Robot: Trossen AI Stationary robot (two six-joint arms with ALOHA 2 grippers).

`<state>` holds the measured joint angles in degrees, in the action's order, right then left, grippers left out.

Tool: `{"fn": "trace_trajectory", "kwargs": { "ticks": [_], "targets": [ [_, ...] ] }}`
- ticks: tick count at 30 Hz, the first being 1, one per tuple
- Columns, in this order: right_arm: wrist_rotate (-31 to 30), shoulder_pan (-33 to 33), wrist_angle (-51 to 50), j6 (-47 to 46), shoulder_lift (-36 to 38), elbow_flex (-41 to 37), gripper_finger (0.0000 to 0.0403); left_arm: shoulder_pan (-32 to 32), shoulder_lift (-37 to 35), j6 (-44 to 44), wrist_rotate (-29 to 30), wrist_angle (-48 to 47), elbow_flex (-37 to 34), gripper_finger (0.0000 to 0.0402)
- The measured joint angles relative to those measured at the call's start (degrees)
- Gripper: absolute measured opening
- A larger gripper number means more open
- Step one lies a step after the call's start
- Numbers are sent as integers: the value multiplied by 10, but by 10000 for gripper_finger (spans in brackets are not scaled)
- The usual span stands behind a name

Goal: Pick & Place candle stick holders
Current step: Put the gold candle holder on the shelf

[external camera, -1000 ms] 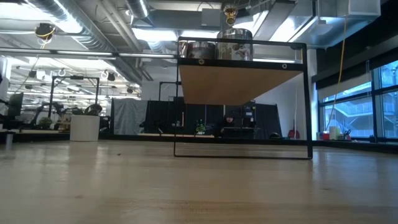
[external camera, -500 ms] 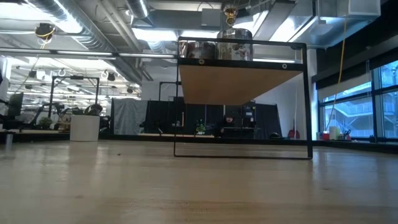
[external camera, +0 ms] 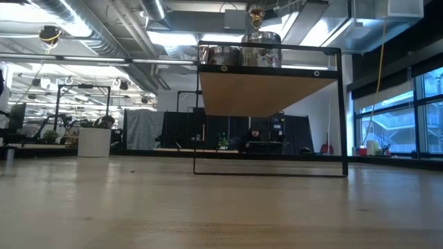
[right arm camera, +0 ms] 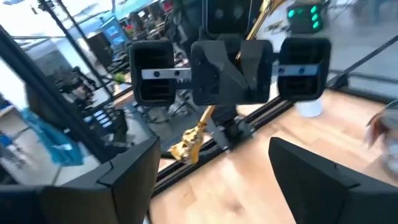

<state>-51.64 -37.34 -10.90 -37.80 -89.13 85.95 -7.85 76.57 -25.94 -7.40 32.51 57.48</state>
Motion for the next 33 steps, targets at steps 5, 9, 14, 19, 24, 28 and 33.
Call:
{"fn": "trace_trajectory", "kwargs": {
  "ticks": [5,9,14,19,24,28,33],
  "targets": [
    [-2,10,9,-40,2,0,300,-17,-1,50,17,-92,36,1],
    [-32,22,42,-34,8,0,299,-27,-1,62,30,-97,44,1],
    [32,63,67,-38,6,0,299,-31,0,62,34,-109,44,1],
    [125,114,104,-44,-12,0,299,-34,0,67,34,-111,44,1],
    [134,139,161,7,-14,0,299,-35,0,67,35,-110,44,1],
    [181,154,192,26,-14,0,299,-39,0,68,35,-111,44,1],
    [198,166,187,20,-31,-1,299,-38,0,68,33,-105,44,1]
  ]
}}
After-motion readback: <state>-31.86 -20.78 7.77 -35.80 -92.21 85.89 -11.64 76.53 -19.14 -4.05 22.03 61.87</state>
